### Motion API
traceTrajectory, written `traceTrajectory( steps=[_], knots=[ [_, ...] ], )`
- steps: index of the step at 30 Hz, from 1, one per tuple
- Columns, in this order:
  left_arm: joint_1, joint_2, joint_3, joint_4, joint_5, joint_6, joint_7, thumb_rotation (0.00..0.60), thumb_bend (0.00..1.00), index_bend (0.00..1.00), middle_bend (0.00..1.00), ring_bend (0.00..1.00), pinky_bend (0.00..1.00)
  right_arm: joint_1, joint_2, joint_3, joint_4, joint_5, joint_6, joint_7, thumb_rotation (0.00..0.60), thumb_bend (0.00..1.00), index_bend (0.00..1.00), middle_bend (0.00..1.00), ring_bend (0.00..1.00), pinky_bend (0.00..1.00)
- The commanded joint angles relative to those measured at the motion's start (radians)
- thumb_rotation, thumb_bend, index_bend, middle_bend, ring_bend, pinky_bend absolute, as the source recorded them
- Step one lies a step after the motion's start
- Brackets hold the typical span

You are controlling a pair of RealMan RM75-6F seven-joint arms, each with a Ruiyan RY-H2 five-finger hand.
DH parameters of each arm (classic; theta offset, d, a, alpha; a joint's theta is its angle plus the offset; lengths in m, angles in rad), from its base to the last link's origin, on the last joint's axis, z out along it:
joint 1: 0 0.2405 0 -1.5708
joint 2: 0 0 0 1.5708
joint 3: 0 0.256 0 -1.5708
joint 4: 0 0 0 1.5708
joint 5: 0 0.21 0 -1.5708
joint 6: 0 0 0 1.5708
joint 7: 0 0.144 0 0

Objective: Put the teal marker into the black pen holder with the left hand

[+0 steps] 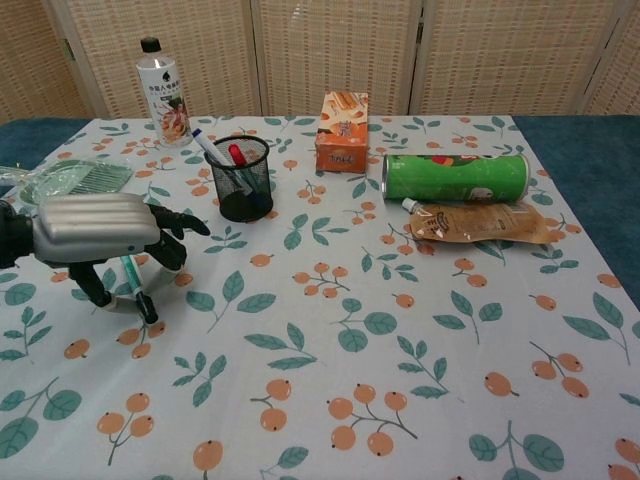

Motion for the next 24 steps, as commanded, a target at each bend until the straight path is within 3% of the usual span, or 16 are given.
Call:
traceTrajectory(
  steps=[1, 8, 15, 20, 24],
  knots=[
    [-0.007, 0.101, -0.028, -0.131, -0.042, -0.002, 0.023, 0.600, 0.32, 0.74, 0.50, 0.12, 0.26, -0.004, 0.003, 0.000, -0.003, -0.005, 0.009, 0.004, 0.600, 0.33, 0.03, 0.00, 0.00, 0.00],
    [-0.020, 0.341, -0.112, -0.470, -0.211, -0.089, 0.049, 0.600, 0.32, 0.72, 0.50, 0.12, 0.26, -0.014, 0.013, -0.005, -0.010, -0.030, 0.036, 0.026, 0.600, 0.33, 0.03, 0.00, 0.00, 0.00],
    [-0.060, 0.587, -0.231, -0.774, -0.457, -0.247, -0.066, 0.600, 0.32, 0.71, 0.50, 0.12, 0.26, -0.020, 0.019, -0.009, -0.010, -0.049, 0.053, 0.051, 0.600, 0.33, 0.03, 0.00, 0.00, 0.00],
    [-0.128, 0.747, -0.323, -0.874, -0.635, -0.435, -0.181, 0.600, 0.32, 0.70, 0.51, 0.12, 0.26, -0.024, 0.023, -0.009, -0.004, -0.053, 0.061, 0.073, 0.600, 0.33, 0.03, 0.00, 0.00, 0.00],
    [-0.198, 0.822, -0.391, -0.873, -0.784, -0.643, -0.290, 0.600, 0.32, 0.69, 0.51, 0.12, 0.26, -0.023, 0.023, -0.009, 0.003, -0.051, 0.059, 0.078, 0.600, 0.33, 0.03, 0.00, 0.00, 0.00]
  ],
)
